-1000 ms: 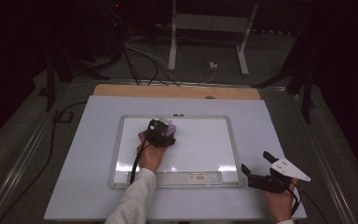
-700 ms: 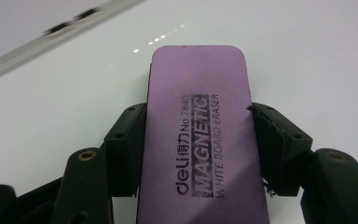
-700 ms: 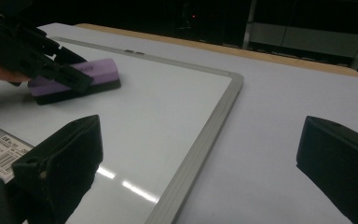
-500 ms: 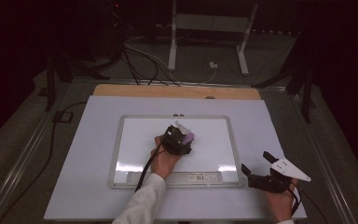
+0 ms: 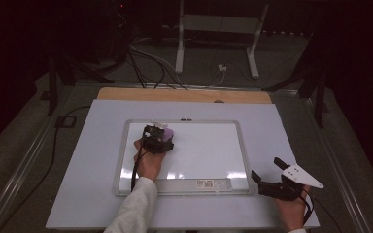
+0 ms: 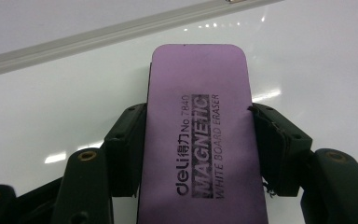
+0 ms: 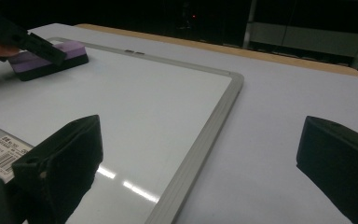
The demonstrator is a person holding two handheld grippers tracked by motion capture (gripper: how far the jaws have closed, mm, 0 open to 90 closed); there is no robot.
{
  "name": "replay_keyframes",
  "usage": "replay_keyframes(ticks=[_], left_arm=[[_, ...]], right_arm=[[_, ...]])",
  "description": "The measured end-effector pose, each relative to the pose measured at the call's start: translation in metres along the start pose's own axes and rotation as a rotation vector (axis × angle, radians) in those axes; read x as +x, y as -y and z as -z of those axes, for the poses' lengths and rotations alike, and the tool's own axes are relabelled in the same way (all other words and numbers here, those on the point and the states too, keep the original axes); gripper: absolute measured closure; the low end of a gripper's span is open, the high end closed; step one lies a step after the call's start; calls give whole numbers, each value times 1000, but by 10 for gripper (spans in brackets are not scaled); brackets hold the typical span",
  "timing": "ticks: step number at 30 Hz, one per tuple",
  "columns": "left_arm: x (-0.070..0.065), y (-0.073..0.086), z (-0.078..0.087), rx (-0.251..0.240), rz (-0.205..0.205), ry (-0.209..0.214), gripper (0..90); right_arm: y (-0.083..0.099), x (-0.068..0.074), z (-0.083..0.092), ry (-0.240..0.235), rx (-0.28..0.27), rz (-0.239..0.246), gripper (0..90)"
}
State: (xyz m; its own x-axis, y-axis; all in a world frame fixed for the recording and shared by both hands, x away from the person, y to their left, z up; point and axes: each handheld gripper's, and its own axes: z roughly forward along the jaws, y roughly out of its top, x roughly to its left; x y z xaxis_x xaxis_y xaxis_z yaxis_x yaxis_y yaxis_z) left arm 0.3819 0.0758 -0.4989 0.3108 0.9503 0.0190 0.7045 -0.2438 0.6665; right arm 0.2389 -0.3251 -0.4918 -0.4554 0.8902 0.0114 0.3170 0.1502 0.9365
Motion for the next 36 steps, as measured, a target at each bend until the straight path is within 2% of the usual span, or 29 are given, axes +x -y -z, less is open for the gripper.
replay_keyframes(ticks=[4, 11, 19, 26, 30, 33, 35, 36], left_arm=[[8, 4, 7, -16, -4, -10, 416], [31, 14, 11, -16, 34, -30, 416], [48, 21, 12, -13, 52, -58, 415], [54, 24, 10, -22, 58, -52, 408], [56, 24, 15, -66, 63, -17, 315], [54, 24, 27, -128, 18, -6, 284], [49, 23, 31, -142, -37, -5, 285], [47, 24, 33, -142, -70, 11, 297]], right_arm=[[0, 0, 0, 0, -1, -1, 7], [0, 0, 0, -1, -1, 0, 7], [0, 0, -1, 0, -3, 2, 7], [0, 0, 0, -1, -3, -1, 7], [0, 0, 0, -1, -2, -3, 7], [0, -1, 0, -1, -3, -3, 7], [0, 0, 0, -1, -3, -2, 7], [0, 0, 0, -2, -3, -2, 7]])
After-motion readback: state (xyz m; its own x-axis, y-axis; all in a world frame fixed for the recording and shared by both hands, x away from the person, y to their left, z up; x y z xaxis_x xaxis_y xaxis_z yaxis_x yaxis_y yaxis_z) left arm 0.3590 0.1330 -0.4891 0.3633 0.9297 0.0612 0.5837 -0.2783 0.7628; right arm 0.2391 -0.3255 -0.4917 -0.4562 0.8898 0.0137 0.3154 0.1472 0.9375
